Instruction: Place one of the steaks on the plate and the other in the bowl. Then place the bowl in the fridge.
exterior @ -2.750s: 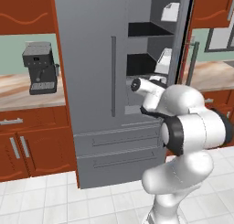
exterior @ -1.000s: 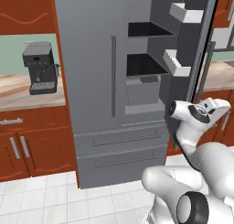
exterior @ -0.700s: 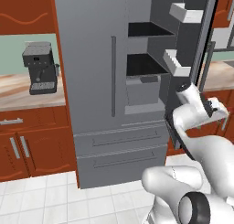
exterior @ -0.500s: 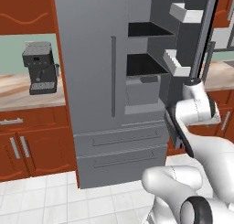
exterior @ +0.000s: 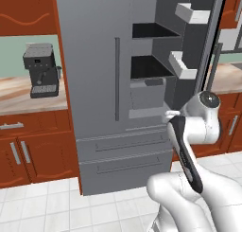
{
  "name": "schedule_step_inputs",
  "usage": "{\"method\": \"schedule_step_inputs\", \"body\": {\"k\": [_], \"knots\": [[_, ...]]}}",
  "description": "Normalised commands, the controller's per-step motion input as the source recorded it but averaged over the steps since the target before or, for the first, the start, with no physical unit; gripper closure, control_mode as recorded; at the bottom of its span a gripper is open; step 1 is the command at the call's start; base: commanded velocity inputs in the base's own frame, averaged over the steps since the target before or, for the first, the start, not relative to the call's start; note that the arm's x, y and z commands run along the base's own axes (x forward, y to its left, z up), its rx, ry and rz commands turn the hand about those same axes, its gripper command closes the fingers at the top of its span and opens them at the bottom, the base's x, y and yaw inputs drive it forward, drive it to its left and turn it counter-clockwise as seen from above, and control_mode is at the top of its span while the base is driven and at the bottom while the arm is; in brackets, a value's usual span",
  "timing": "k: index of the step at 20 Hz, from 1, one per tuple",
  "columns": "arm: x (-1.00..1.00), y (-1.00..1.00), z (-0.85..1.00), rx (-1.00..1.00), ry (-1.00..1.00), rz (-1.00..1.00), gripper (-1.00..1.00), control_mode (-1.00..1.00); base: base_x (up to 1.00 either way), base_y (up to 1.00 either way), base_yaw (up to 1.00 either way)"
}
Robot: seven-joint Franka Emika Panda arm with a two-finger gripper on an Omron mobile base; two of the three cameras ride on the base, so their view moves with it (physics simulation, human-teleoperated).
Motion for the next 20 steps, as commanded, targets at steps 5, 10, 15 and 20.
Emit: {"method": "schedule_step_inputs", "body": {"k": [5, 10, 15, 20], "knots": [[0.65, 0.5, 0.16, -0.06, 0.03, -0.01, -1.0, -1.0, 0.0, 0.0, 0.0], [0.54, 0.55, 0.27, -0.13, 0.1, 0.0, -1.0, -1.0, 0.0, 0.0, 0.0], [0.6, 0.48, 0.15, -0.07, -0.05, 0.01, -1.0, -1.0, 0.0, 0.0, 0.0], [0.24, 0.06, 0.36, 0.05, -0.01, 0.0, -1.0, -1.0, 0.0, 0.0, 0.0]]}}
